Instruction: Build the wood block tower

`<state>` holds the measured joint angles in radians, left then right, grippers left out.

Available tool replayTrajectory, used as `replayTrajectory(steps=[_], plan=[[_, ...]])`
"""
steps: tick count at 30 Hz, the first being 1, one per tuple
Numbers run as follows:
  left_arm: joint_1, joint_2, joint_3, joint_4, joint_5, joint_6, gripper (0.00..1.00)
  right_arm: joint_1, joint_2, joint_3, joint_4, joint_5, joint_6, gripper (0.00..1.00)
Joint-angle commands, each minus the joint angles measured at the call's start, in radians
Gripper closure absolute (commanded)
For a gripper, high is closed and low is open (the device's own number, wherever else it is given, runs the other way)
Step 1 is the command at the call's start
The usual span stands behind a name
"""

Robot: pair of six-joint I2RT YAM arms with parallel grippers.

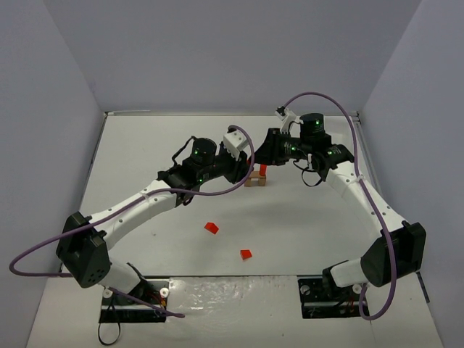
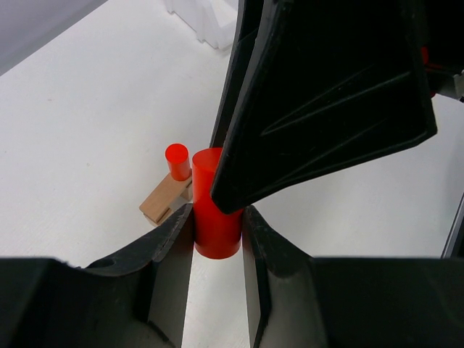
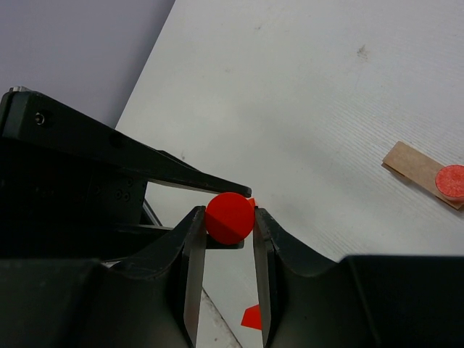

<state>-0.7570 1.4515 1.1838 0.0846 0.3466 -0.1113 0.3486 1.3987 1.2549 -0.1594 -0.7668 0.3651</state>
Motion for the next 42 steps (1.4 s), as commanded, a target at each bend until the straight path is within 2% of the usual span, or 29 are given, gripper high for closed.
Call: replayTrajectory(steps=[1,5,9,16,24,30,42], plan=[[0.005,-0.023,0.020,0.098,-0.021,-0.002,0.60,0.009,-0.035,0.055,0.040,0.052,-0.044,1.00],[0.012,-0.067,-0.042,0.090,-0.141,-0.030,0.29,0.009,-0.064,0.071,0.037,0.176,-0.121,1.00],[0.031,-0.127,-0.088,0.004,-0.262,-0.053,0.21,0.009,-0.069,0.082,0.034,0.341,-0.204,1.00],[0.127,-0.267,-0.172,-0.224,-0.400,-0.131,0.18,0.021,-0.034,0.101,0.025,0.533,-0.321,1.00],[0.350,-0.389,-0.260,-0.392,-0.441,-0.157,0.17,0.109,0.050,0.123,-0.003,0.680,-0.408,1.00],[0.471,-0.445,-0.343,-0.350,-0.427,-0.108,0.12,0.144,0.095,0.089,-0.001,0.723,-0.400,1.00],[0.475,-0.441,-0.408,-0.243,-0.473,-0.066,0.03,0.161,0.092,0.004,0.066,0.810,-0.332,1.00]])
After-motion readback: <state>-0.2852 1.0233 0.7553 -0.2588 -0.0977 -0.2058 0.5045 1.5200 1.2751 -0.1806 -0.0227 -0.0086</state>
